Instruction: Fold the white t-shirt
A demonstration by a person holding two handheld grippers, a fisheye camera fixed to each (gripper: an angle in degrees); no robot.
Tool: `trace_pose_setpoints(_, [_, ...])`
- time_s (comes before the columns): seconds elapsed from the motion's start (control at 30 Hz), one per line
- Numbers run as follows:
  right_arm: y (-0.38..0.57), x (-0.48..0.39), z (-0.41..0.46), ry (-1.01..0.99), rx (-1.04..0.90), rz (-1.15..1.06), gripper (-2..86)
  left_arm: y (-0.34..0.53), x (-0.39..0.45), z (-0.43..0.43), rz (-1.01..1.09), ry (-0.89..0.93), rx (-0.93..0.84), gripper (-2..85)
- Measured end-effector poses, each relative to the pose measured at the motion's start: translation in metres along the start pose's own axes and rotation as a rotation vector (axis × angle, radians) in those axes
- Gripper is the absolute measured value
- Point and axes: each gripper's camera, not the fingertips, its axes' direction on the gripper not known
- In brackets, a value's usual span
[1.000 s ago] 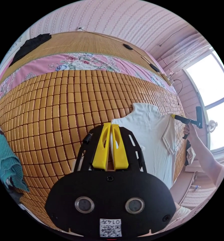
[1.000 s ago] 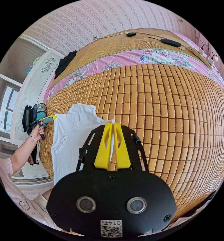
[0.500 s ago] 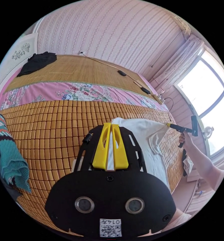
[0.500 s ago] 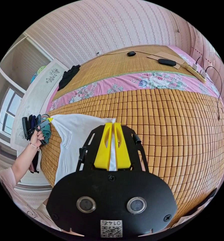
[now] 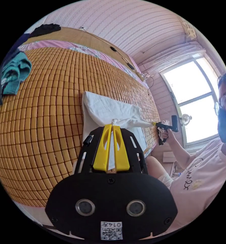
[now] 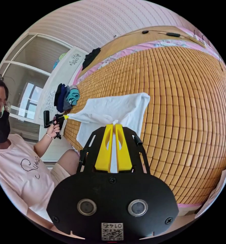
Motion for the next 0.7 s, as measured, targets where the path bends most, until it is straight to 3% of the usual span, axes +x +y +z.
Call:
trace_pose_setpoints(0.17, [0.054,0.010,0.044,0.054,-0.014,0.063,0.8,0.048,-0.023,0.019,-0.039,-0.051,-0.008,-1.0])
trace_pose_setpoints(0.4, [0.098,-0.027,0.010,0.045,0.269,-0.045,0.9,0.087,0.003,-0.025,0.110,-0.050,0.152,-1.0])
trace_pose_setpoints(0.5, [0.113,-0.048,0.001,-0.017,0.322,-0.029,1.0,0.105,0.008,-0.037,0.075,-0.095,0.169,-1.0])
trace_pose_setpoints(0.63, [0.131,-0.063,0.046,0.140,0.188,0.005,1.3,0.133,-0.005,-0.021,0.016,-0.122,0.085,-1.0])
trace_pose_setpoints(0.7, [0.140,-0.060,0.076,0.196,0.091,0.021,1.7,0.151,-0.015,0.001,0.000,-0.218,-0.024,-1.0])
